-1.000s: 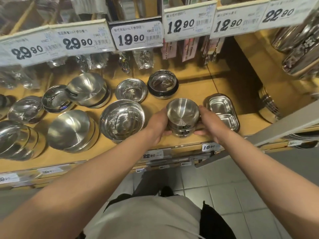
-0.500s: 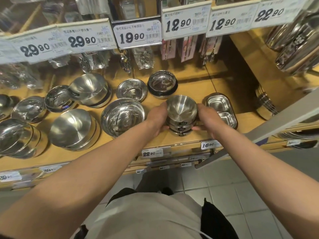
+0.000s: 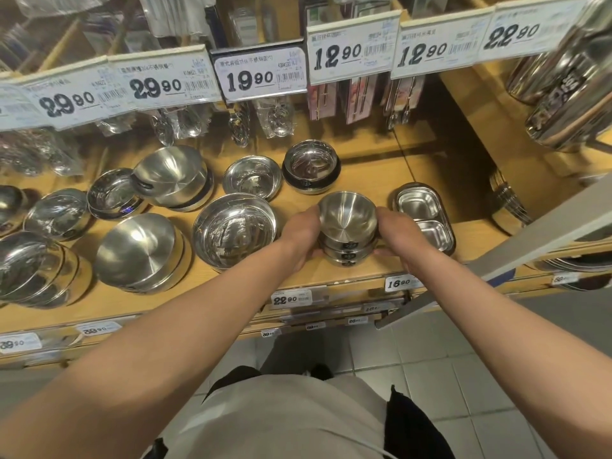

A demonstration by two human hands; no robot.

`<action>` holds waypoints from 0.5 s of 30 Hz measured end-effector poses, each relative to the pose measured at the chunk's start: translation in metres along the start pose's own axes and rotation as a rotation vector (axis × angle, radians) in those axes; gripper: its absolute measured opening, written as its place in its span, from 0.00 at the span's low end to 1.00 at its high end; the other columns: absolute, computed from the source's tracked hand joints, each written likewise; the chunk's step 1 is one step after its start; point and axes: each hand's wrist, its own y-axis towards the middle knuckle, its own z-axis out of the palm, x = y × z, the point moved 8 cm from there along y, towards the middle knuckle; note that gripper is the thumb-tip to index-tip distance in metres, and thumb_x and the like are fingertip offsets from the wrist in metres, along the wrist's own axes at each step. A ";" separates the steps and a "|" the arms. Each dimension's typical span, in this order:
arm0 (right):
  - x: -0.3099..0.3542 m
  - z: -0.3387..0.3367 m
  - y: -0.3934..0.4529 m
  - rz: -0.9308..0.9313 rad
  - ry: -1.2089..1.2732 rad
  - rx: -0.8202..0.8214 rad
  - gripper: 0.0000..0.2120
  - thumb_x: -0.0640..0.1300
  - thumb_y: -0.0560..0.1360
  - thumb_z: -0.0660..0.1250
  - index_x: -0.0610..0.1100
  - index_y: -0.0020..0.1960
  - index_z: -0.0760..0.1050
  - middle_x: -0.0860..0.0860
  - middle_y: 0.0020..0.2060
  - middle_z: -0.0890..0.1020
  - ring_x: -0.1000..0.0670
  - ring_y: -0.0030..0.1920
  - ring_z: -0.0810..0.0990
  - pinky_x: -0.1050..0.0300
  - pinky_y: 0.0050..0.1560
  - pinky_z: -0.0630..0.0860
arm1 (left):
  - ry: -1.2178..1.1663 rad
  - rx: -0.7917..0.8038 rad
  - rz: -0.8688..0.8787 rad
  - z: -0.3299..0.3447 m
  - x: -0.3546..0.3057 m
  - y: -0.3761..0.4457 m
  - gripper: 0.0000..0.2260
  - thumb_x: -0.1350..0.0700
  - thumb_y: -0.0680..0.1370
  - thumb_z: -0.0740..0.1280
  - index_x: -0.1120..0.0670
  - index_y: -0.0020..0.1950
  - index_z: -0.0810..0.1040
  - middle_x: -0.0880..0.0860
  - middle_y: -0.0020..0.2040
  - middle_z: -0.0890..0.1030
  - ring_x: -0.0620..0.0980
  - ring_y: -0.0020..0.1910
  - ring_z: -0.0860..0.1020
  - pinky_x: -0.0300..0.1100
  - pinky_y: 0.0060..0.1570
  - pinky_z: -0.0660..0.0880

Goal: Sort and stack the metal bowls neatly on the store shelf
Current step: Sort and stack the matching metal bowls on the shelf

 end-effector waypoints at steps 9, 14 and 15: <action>0.018 -0.017 -0.002 -0.095 0.021 -0.123 0.12 0.47 0.80 0.65 0.44 0.58 0.82 0.51 0.44 0.83 0.45 0.45 0.84 0.41 0.50 0.83 | 0.205 -0.156 0.097 -0.006 -0.013 0.000 0.13 0.53 0.82 0.57 0.56 0.58 0.79 0.56 0.55 0.82 0.57 0.57 0.80 0.57 0.62 0.79; 0.025 -0.017 -0.003 -0.136 0.030 -0.126 0.11 0.44 0.79 0.67 0.52 0.39 0.81 0.48 0.40 0.85 0.45 0.41 0.83 0.39 0.49 0.83 | 0.229 -0.157 0.095 -0.008 -0.011 0.001 0.14 0.54 0.83 0.57 0.58 0.56 0.80 0.58 0.54 0.83 0.58 0.54 0.81 0.58 0.59 0.80; 0.026 -0.017 -0.003 -0.140 0.031 -0.128 0.12 0.43 0.79 0.67 0.52 0.39 0.81 0.49 0.39 0.84 0.47 0.39 0.82 0.39 0.49 0.83 | 0.228 -0.159 0.091 -0.009 -0.010 0.001 0.14 0.54 0.84 0.57 0.58 0.55 0.80 0.59 0.53 0.83 0.57 0.52 0.82 0.58 0.57 0.81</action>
